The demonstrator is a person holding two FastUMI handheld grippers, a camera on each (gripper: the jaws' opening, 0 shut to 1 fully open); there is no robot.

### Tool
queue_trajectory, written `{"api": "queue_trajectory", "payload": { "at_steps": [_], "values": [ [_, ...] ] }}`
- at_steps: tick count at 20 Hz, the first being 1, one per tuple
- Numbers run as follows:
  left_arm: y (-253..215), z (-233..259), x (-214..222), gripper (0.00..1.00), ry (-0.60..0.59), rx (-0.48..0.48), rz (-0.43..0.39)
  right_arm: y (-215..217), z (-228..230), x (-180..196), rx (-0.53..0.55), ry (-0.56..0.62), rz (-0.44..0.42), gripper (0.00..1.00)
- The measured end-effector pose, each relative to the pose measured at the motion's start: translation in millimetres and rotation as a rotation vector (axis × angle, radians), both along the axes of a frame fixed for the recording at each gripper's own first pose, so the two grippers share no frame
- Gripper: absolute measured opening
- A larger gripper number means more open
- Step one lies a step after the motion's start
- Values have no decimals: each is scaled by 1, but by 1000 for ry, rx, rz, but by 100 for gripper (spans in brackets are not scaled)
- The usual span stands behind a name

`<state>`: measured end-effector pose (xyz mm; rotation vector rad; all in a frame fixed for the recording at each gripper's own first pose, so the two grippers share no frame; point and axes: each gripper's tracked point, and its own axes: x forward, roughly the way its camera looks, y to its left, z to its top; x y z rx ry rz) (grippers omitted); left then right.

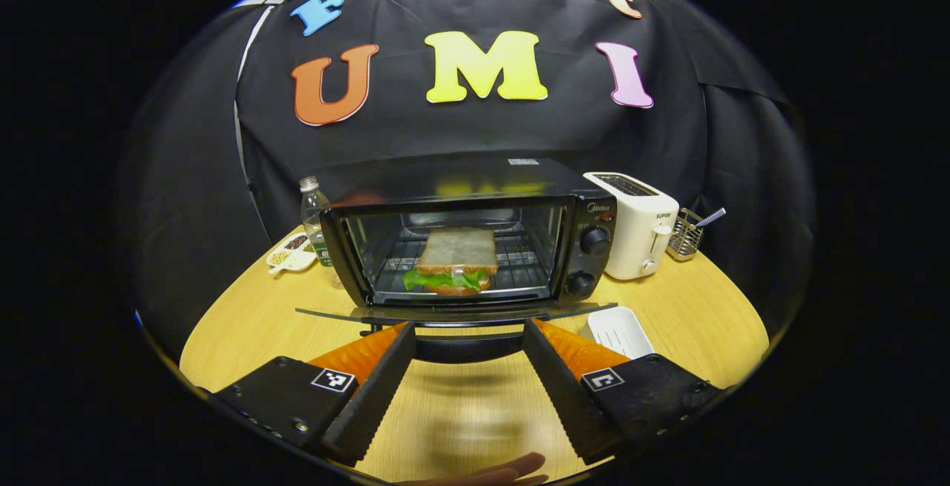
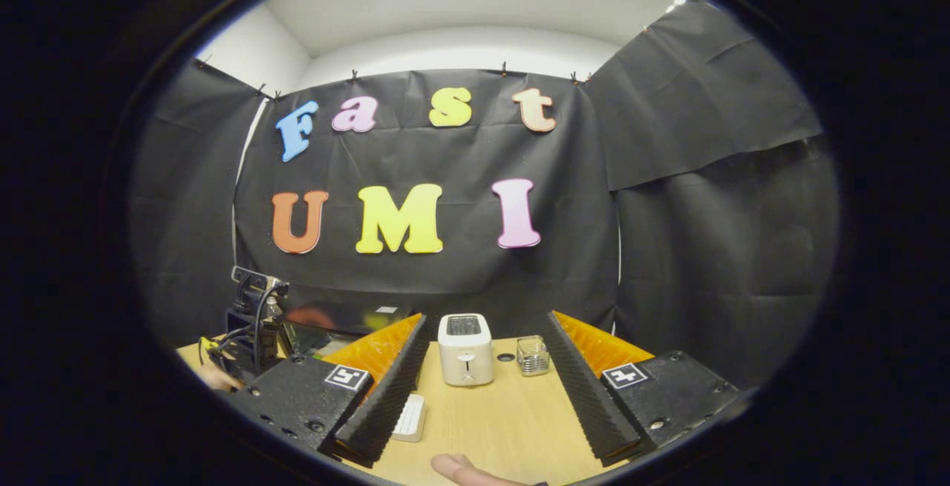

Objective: Open the electric oven with the left hand, put the food in, and close the electric oven.

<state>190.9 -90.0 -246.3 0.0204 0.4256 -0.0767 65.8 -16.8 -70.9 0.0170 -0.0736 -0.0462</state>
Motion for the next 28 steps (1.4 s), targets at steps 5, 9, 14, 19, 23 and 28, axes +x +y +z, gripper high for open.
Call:
{"api": "queue_trajectory", "payload": {
  "at_steps": [5, 9, 14, 19, 23, 28],
  "values": [
    [2, 26, 31, 95, -105, 6, -21, 7, 10, -20, -10, -25, 6, 99],
    [3, 44, 60, 90, -203, 23, -52, 7, 15, -36, -11, -51, -18, 89],
    [2, 71, 30, 95, -237, 28, -61, 10, 10, -53, -8, -41, -3, 89],
    [3, 129, -43, 94, -348, 57, -62, 1, 13, -82, 18, -65, -10, 99],
    [12, 161, -106, 94, -394, 96, -10, -5, 14, -105, 45, -77, -9, 89],
    [6, 179, -186, 94, -431, 44, -16, -1, 14, -128, 25, -85, -3, 89]
  ]
}}
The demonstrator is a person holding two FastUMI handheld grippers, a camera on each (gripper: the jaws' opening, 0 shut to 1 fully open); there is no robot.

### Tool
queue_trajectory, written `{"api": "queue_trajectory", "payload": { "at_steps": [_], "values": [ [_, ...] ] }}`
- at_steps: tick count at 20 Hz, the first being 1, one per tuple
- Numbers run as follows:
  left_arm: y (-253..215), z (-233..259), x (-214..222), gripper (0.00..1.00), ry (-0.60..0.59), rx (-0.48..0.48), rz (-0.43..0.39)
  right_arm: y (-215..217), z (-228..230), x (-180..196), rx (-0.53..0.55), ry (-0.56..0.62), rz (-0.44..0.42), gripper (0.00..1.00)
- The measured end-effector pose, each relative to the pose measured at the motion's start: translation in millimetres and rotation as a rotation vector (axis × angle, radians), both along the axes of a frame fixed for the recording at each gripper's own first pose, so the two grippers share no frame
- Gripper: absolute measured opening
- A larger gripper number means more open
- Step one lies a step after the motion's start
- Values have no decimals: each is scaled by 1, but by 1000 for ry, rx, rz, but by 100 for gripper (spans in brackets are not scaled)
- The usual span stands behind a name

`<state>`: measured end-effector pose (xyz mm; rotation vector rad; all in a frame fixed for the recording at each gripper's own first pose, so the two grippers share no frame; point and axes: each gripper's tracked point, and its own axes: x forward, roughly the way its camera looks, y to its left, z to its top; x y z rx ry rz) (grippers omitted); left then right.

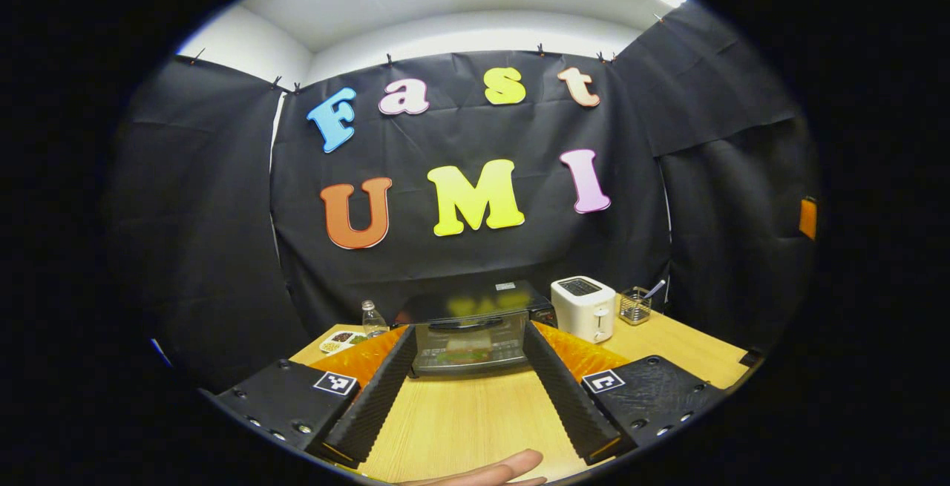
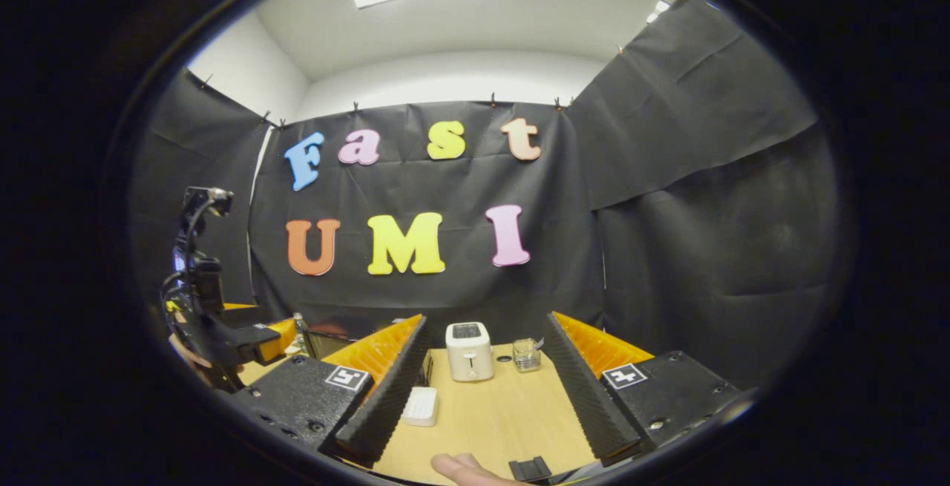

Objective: Open the electric oven with the left hand, put the food in, and close the electric oven.

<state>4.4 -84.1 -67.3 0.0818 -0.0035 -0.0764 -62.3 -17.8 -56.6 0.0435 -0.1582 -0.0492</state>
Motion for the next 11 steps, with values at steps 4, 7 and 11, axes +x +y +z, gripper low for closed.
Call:
{"api": "queue_trajectory", "payload": {
  "at_steps": [4, 7, 11],
  "values": [
    [6, 13, -50, 95, -32, -25, 28, 4, -1, -10, -30, -10, 13, 89],
    [3, 17, -81, 95, -61, -54, 21, 9, 0, -13, -40, -17, 19, 99],
    [18, 19, -106, 95, -91, -43, 56, 20, 1, -16, -44, -21, 57, 99]
  ]
}}
